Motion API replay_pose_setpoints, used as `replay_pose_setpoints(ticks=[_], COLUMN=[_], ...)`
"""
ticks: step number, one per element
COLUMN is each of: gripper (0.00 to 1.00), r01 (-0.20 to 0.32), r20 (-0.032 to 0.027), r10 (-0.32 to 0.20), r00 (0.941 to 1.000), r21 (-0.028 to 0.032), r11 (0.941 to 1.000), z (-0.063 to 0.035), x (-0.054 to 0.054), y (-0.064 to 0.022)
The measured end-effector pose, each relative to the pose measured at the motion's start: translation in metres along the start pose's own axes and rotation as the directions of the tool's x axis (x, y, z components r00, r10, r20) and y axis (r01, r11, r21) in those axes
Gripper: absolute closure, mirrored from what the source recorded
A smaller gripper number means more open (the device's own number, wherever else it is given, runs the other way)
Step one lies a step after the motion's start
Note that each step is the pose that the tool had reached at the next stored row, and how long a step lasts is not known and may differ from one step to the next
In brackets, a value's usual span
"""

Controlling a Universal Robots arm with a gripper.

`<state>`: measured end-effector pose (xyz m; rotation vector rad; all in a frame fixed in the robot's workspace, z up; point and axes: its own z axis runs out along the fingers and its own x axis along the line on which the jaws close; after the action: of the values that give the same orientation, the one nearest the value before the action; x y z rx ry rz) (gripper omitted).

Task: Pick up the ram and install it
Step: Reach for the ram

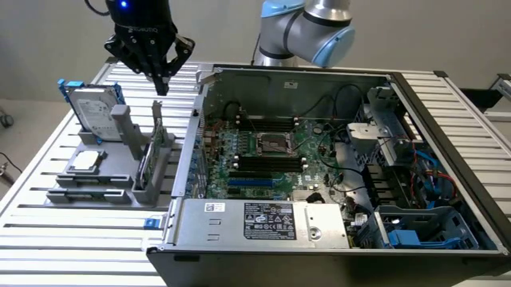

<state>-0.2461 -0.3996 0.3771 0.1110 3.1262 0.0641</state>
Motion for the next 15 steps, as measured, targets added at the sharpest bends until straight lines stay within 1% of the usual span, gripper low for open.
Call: replay_pose_setpoints(ticks=[8, 15], gripper=[0.89, 0.89], r01=[0.000, 0.000], r20=[-0.0048, -0.0082], r10=[0.000, 0.000], r00=[1.0000, 1.0000], r21=[0.0038, 0.0053], r11=[1.0000, 1.0000], z=[0.0078, 0.0148], x=[0.036, 0.068], y=[-0.0048, -0.0101])
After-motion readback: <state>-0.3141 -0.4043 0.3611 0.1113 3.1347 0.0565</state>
